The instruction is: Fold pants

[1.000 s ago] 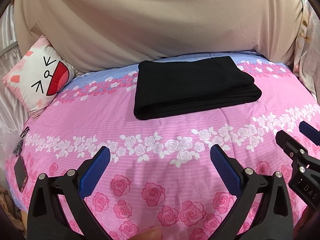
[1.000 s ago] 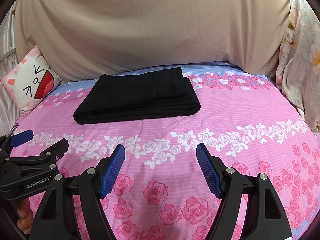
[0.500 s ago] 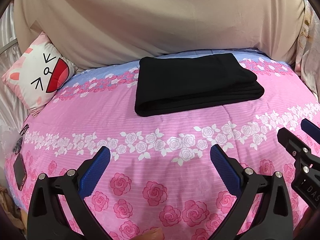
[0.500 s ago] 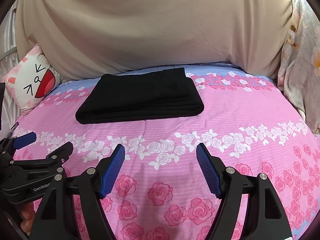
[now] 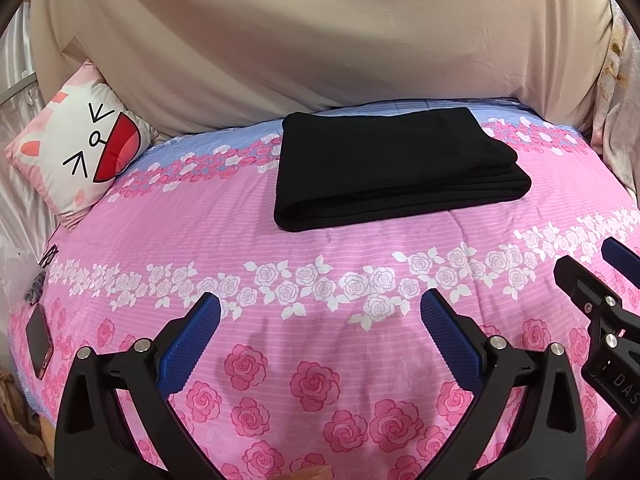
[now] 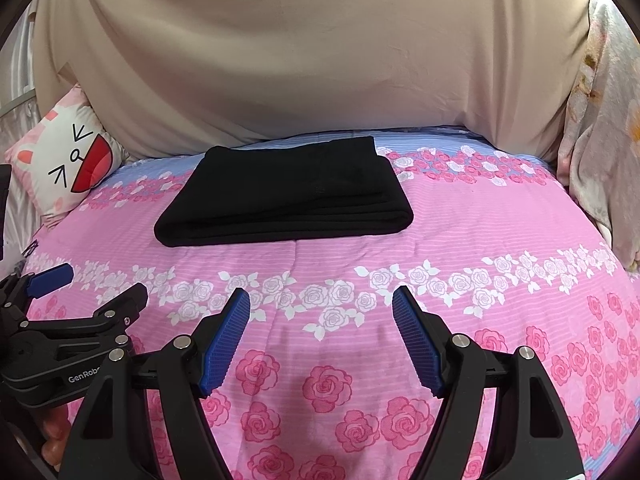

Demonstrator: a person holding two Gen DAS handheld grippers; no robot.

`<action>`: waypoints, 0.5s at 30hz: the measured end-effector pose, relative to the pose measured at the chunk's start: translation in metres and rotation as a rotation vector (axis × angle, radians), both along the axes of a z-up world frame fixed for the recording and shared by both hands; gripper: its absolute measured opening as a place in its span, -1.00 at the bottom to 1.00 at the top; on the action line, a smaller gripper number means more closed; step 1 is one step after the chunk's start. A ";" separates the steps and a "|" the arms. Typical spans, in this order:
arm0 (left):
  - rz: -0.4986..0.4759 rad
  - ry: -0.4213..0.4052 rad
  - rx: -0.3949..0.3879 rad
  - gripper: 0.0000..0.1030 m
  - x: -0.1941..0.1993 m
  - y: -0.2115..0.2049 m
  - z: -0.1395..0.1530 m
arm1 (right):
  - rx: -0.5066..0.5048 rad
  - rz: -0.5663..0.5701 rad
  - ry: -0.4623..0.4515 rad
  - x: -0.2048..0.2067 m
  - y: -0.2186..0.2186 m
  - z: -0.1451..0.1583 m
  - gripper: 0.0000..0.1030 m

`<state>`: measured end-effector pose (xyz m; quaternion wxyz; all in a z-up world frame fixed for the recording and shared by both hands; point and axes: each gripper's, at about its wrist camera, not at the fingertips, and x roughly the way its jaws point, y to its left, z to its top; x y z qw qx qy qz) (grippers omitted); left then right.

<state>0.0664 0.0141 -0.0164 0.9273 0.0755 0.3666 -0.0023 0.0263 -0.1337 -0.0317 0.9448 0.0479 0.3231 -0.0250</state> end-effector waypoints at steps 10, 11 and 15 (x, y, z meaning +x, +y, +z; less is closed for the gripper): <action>0.000 0.005 -0.002 0.91 -0.001 0.001 0.000 | -0.008 0.003 0.003 0.001 0.001 0.000 0.40; -0.002 0.006 -0.002 0.91 -0.001 0.002 0.000 | -0.009 0.005 0.003 0.001 0.002 0.000 0.40; 0.000 0.004 0.002 0.91 -0.001 0.003 0.001 | -0.011 0.006 0.005 0.002 0.002 0.000 0.40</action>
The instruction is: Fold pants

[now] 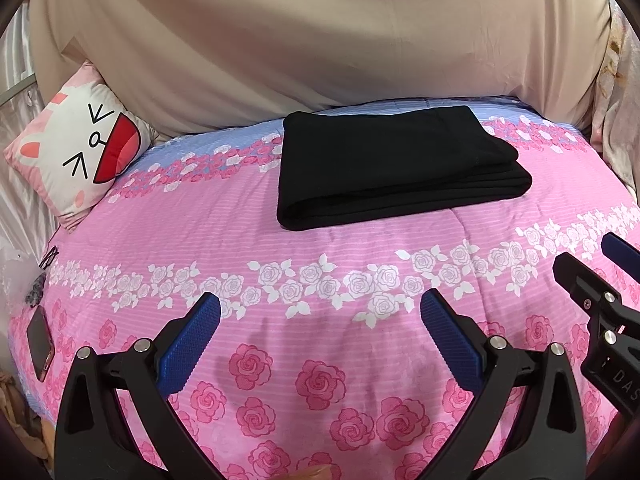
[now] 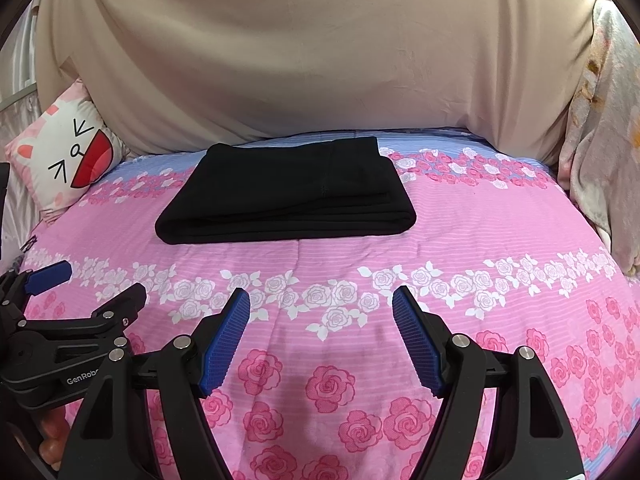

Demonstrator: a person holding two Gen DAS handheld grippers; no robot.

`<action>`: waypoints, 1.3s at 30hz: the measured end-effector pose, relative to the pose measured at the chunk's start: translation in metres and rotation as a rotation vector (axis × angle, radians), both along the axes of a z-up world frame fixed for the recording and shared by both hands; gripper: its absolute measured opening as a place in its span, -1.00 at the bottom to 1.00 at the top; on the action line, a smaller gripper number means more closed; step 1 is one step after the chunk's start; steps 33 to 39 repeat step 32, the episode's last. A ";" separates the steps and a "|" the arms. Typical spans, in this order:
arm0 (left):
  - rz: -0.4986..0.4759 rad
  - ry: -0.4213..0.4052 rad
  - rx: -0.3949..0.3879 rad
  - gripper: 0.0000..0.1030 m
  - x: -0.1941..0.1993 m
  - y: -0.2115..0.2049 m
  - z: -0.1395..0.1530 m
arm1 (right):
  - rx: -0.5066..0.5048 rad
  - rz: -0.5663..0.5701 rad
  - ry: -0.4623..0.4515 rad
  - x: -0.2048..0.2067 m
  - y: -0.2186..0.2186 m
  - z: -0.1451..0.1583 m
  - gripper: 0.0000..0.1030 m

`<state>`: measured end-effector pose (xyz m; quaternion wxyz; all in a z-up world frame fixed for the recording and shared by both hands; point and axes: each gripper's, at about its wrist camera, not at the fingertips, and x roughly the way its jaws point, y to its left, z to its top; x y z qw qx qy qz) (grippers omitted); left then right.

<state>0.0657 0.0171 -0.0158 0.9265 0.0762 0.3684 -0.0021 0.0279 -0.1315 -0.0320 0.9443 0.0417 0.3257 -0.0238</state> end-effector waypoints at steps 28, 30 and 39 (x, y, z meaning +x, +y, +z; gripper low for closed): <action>-0.028 0.031 0.035 0.91 0.003 -0.007 -0.014 | 0.001 -0.013 0.023 -0.001 -0.005 -0.005 0.40; -0.018 0.016 0.044 0.91 0.000 -0.006 -0.011 | 0.002 -0.014 0.021 -0.002 -0.005 -0.005 0.40; -0.016 0.023 0.028 0.91 -0.001 -0.004 -0.010 | 0.002 -0.012 0.020 -0.003 -0.005 -0.004 0.40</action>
